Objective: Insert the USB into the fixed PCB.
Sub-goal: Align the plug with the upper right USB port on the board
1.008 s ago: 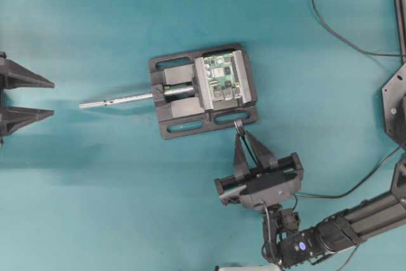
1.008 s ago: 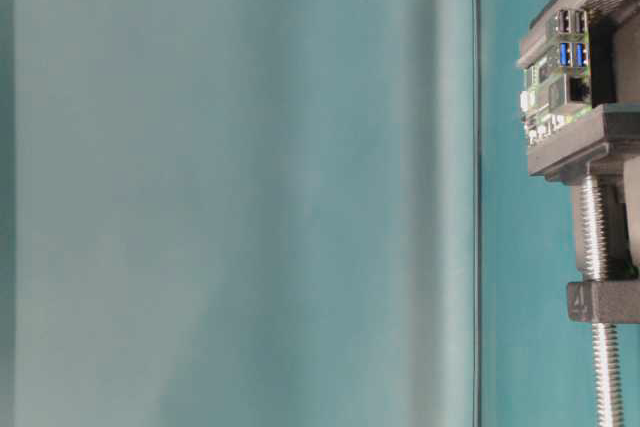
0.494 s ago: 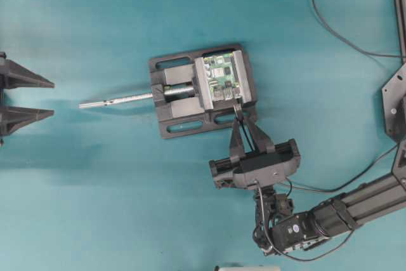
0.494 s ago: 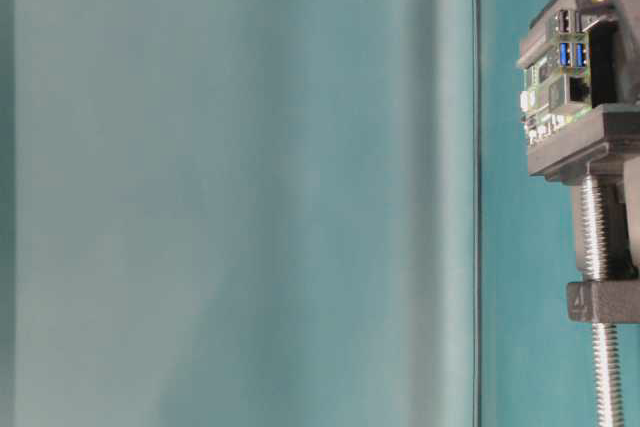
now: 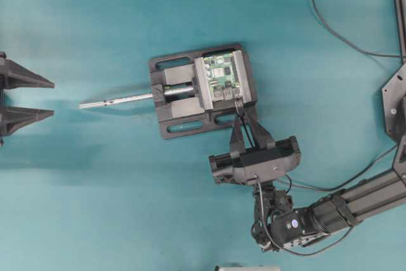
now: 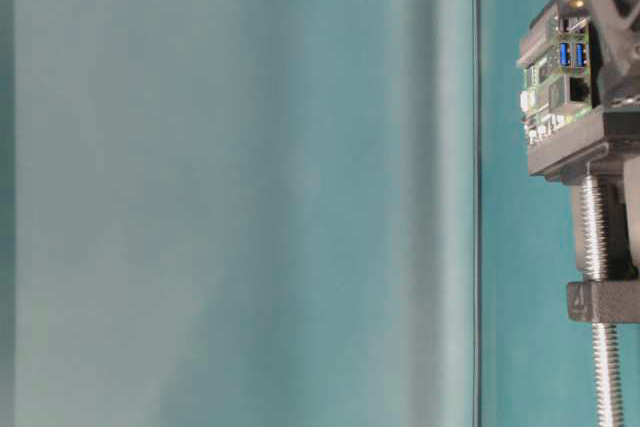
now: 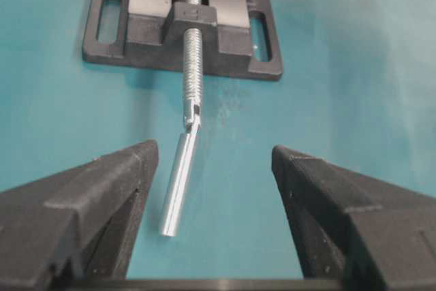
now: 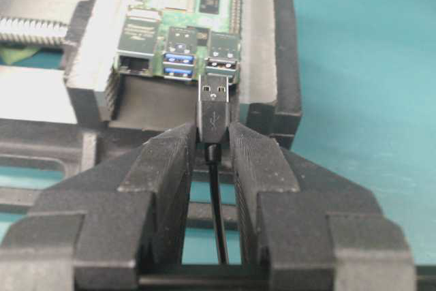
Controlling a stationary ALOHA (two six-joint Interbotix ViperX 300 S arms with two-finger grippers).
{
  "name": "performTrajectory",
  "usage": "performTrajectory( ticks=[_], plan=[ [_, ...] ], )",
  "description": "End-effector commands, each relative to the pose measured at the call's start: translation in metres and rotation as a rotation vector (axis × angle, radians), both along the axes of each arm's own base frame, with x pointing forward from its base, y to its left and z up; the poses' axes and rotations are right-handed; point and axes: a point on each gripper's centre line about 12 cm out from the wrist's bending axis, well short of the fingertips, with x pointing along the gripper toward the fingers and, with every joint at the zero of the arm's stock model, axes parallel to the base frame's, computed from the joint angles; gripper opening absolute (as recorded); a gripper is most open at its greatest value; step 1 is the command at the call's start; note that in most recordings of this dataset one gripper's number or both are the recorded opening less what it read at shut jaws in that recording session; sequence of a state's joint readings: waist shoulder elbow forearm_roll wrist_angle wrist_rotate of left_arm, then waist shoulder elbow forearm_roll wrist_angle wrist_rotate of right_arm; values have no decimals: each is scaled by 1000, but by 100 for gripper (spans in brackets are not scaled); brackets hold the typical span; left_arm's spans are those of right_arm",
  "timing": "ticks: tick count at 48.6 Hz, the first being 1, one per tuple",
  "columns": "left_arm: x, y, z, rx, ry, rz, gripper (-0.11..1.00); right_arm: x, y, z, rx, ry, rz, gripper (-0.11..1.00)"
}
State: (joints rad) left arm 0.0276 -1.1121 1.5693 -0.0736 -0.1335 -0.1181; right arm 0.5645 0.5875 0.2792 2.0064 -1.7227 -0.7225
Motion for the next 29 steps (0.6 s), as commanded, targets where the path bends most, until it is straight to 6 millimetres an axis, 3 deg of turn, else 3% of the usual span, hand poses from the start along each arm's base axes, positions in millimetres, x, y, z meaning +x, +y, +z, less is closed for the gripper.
performTrajectory(
  ticks=[1, 29],
  plan=[
    [2, 0, 4, 3, -12, 1, 85, 1, -1, 18, 19, -41, -12, 21],
    [2, 0, 4, 3, -11, 0, 85, 3, -6, 20, 19, -45, -26, 21]
  ],
)
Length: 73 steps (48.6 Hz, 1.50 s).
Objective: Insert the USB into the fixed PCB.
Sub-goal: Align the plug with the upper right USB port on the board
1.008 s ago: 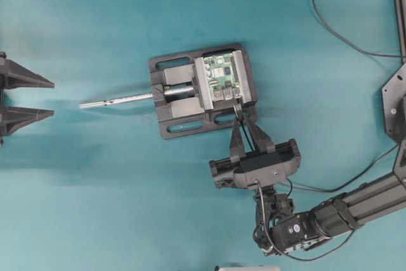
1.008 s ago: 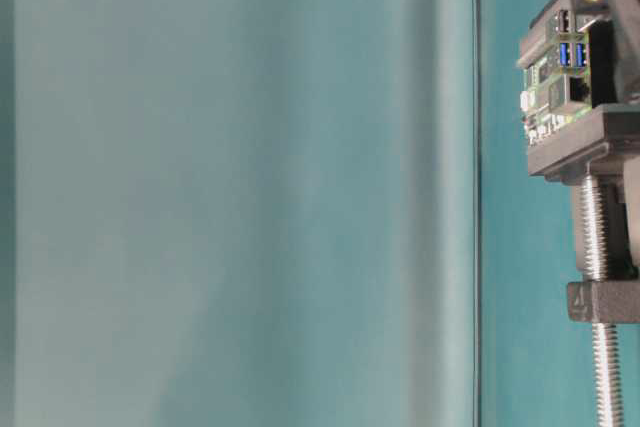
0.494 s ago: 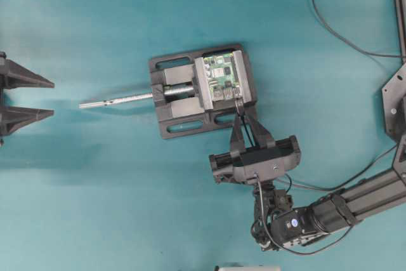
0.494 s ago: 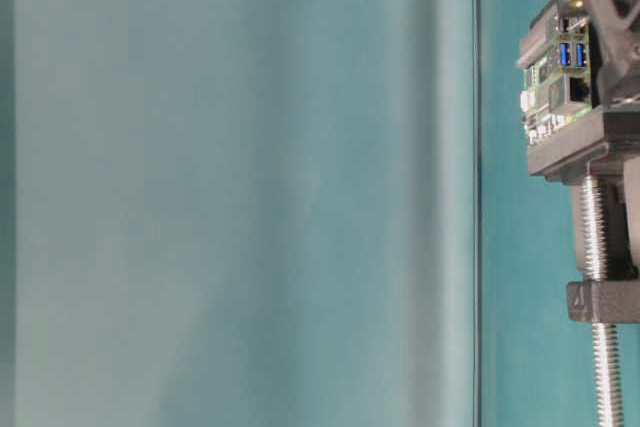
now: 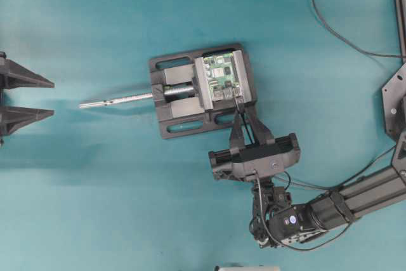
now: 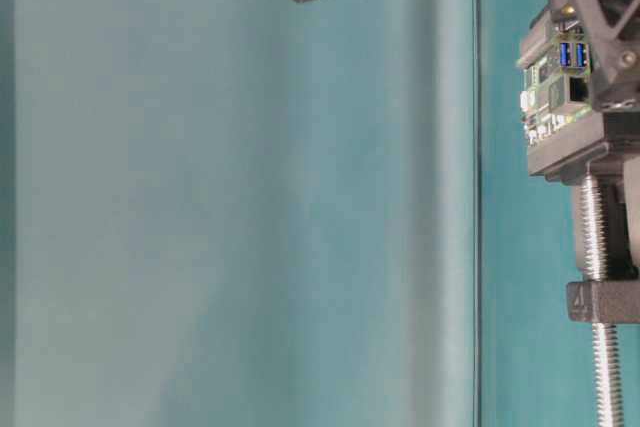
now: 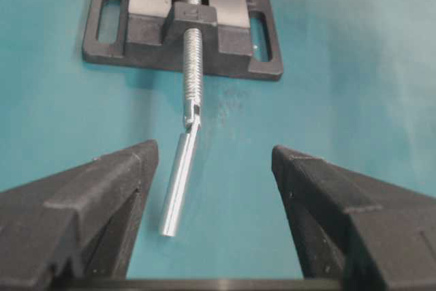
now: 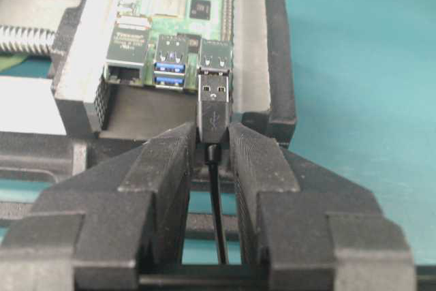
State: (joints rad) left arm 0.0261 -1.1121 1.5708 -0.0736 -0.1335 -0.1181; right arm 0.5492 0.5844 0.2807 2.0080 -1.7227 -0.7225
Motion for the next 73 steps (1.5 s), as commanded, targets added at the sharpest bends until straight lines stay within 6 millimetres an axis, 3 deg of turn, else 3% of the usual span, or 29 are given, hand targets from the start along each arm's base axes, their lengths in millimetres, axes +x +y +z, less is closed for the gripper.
performTrajectory(
  ticks=[1, 73],
  plan=[
    [2, 0, 4, 3, -14, 1, 85, 1, 0, 19, 17, -43, -10, 21],
    [2, 0, 4, 3, -12, 2, 85, 6, -13, 28, 28, -65, -39, 21]
  ],
)
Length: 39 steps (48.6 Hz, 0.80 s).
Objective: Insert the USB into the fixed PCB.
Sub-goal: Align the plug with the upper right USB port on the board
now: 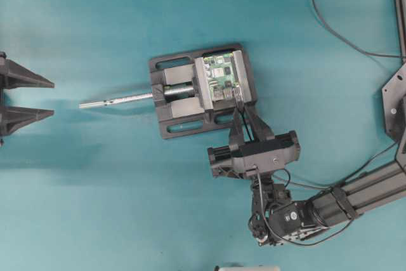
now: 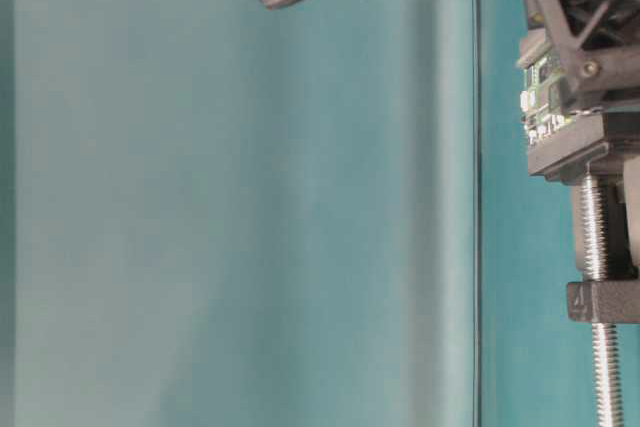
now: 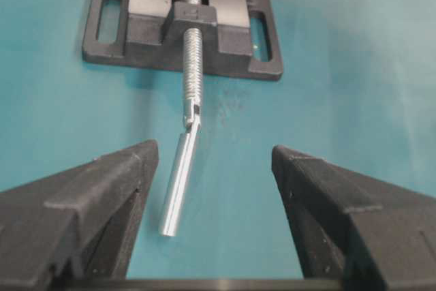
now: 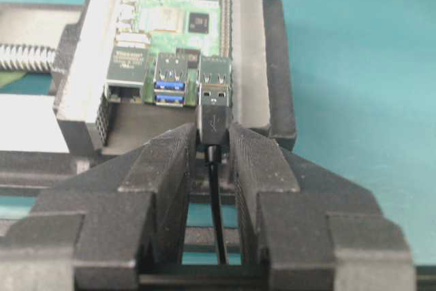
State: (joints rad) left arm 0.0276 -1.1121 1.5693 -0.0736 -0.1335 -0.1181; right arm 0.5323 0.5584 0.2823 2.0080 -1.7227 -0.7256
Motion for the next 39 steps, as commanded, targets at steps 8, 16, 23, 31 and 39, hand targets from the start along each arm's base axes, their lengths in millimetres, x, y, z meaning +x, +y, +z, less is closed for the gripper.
performTrajectory(
  ticks=[8, 16, 23, 31, 39],
  plan=[
    [2, 0, 4, 3, -12, 1, 85, 3, -8, 18, 12, -38, -24, 21],
    [2, 0, 4, 3, -11, 0, 85, 5, -11, 12, 6, -26, -32, 21],
    [2, 0, 4, 3, -11, 0, 85, 6, -13, 12, 6, -26, -40, 21],
    [2, 0, 4, 3, -12, 1, 85, 7, -18, 12, 3, -25, -48, 21],
    [2, 0, 4, 3, -12, 0, 85, 7, -22, 12, -5, -22, -52, 21]
  ],
)
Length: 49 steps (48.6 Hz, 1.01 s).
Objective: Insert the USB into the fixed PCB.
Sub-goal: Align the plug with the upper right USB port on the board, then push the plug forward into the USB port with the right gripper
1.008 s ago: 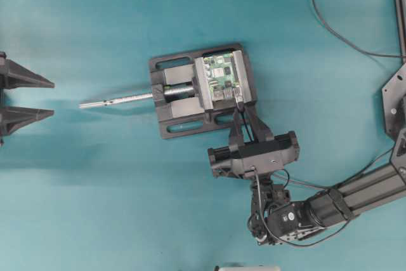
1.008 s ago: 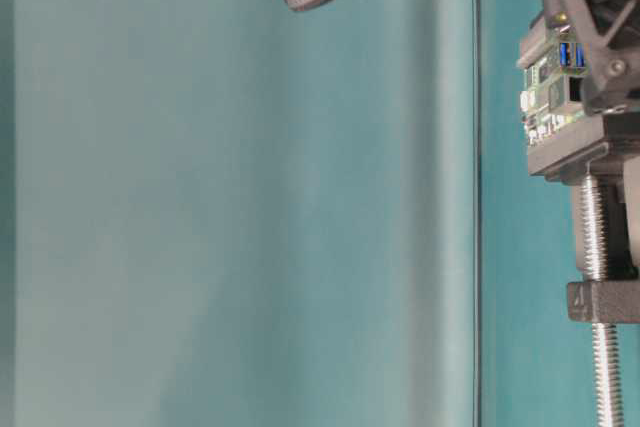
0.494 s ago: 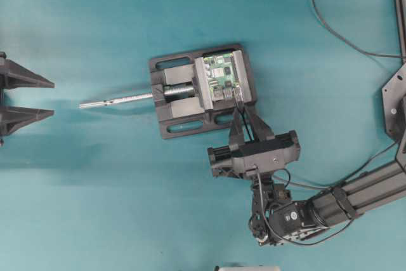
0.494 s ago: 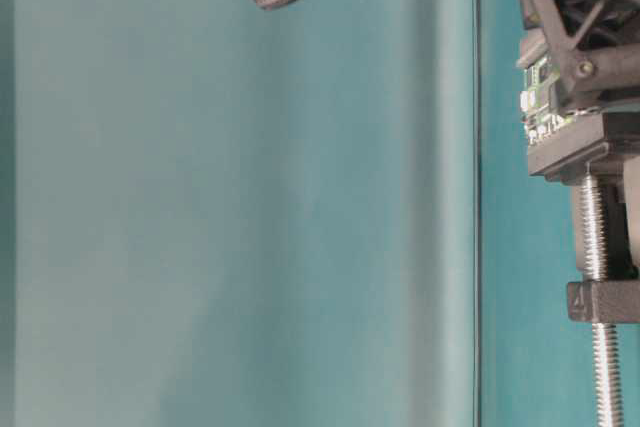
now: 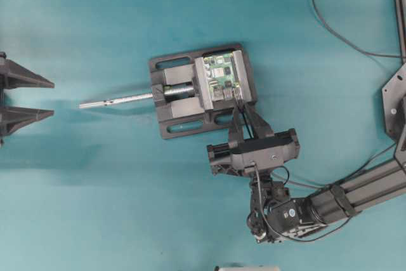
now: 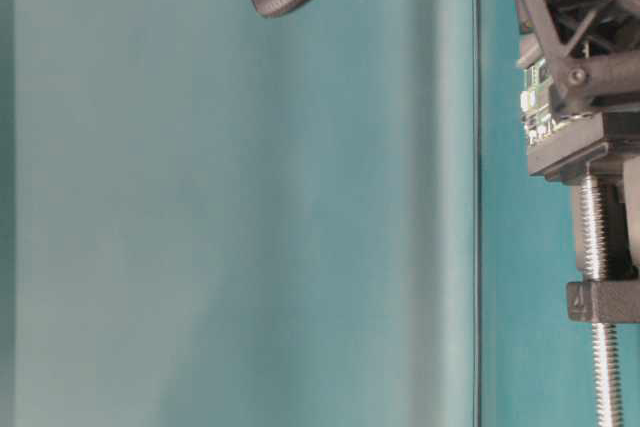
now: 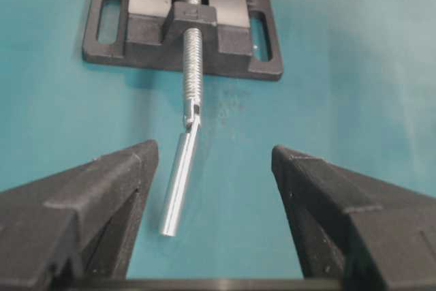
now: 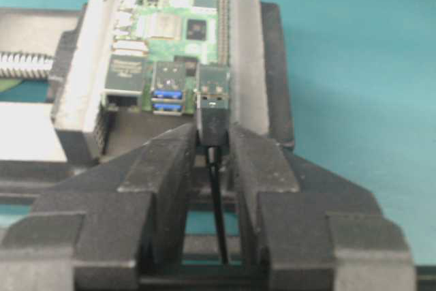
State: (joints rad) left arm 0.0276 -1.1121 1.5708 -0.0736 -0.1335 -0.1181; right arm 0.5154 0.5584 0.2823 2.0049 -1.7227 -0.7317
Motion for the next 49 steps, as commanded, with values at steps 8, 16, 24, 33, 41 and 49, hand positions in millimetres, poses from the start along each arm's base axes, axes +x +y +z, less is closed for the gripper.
performTrajectory(
  ticks=[8, 16, 24, 33, 41, 49],
  plan=[
    [2, 0, 4, 3, -14, 1, 85, 7, -18, 9, -3, -24, -44, 21],
    [2, 0, 4, 3, -15, 1, 85, 8, -19, 4, -8, -15, -48, 21],
    [2, 0, 4, 3, -15, 1, 85, 10, -18, 1, -9, -14, -48, 21],
    [2, 0, 4, 3, -15, 1, 85, 12, -21, 2, -7, -18, -57, 21],
    [2, 0, 4, 3, -15, 1, 85, 15, -22, 3, -5, -25, -60, 21],
    [2, 0, 4, 3, -14, 1, 85, 17, -23, 4, -2, -32, -66, 21]
  ],
)
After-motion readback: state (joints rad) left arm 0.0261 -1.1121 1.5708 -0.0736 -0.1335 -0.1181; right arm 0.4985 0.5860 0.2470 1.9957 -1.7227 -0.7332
